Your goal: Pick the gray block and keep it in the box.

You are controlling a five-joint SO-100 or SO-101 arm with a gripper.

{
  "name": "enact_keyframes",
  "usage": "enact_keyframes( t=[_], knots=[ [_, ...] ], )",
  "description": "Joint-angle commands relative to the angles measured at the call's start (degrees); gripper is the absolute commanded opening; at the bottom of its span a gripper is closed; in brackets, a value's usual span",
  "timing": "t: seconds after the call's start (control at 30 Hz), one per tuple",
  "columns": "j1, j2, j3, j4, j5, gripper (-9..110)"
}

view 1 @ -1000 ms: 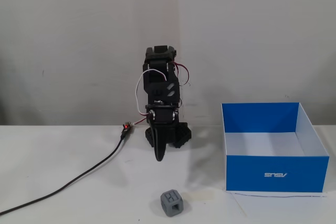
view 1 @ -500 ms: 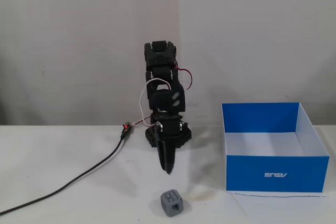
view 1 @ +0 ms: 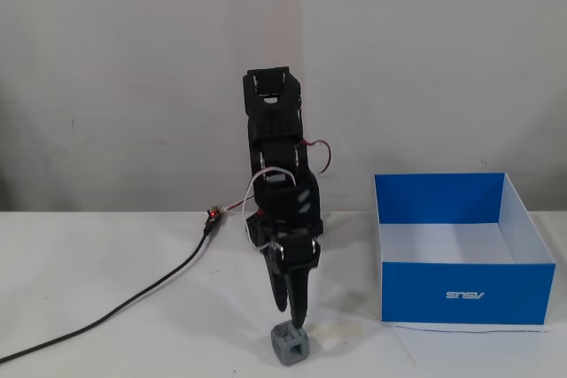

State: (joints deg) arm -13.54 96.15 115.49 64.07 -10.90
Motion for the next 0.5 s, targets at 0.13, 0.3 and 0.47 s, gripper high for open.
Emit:
enact_keyframes(
  t=[0.13, 0.3, 0.47],
  knots=[
    [-0.44, -5.19, -7.03, -1.49, -0.97, 18],
    [-0.88, -6.86, -7.03, -2.46, -1.41, 19],
    [-1.05, -8.96, -7.12, -4.22, -1.49, 18]
  ],
)
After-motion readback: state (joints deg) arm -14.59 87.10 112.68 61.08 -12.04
